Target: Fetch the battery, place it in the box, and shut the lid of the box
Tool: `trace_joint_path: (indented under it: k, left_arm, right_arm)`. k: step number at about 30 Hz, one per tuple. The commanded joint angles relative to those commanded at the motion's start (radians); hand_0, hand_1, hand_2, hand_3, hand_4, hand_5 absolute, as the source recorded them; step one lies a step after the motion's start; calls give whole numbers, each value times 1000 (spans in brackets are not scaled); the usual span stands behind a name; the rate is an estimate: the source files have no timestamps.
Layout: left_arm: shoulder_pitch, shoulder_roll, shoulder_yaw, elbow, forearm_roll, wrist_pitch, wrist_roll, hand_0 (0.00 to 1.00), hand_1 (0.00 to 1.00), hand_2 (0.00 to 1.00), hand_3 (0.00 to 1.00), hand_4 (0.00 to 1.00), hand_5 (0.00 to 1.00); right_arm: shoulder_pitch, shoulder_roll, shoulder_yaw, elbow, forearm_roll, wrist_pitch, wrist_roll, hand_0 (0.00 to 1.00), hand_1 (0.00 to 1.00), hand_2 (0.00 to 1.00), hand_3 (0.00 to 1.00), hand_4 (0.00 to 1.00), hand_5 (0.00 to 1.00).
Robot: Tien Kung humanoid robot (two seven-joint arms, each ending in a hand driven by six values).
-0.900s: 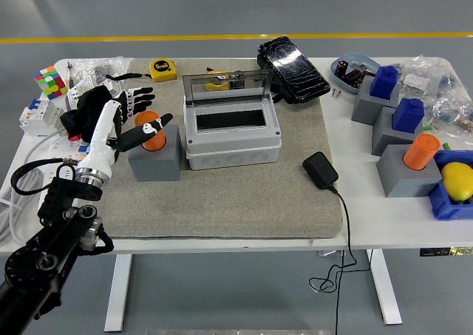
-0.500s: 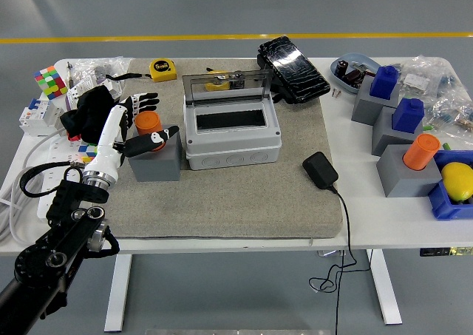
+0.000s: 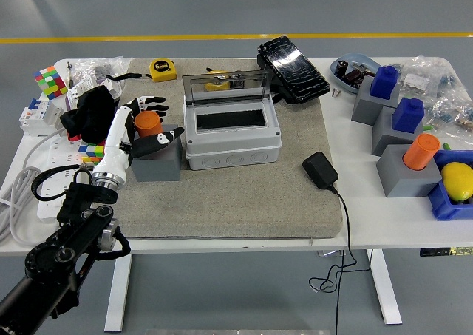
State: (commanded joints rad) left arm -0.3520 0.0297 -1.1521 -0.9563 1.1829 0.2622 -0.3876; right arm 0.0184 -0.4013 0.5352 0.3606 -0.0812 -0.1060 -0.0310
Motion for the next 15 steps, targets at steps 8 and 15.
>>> trace_joint_path:
  k: [8, 15]
  left_arm:
    - [-16, -14, 19, 34, -102, -5, -41, 428, 417, 427, 462, 998, 2]
    - [-29, -26, 33, 54, -127, -7, -59, 304, 311, 327, 398, 969, 2]
  right_arm:
    - [-1, 0, 0, 0, 1, 0, 0, 545, 600, 591, 542, 917, 485]
    - [1, 1, 3, 0, 0, 0, 0, 545, 600, 591, 542, 918, 485]
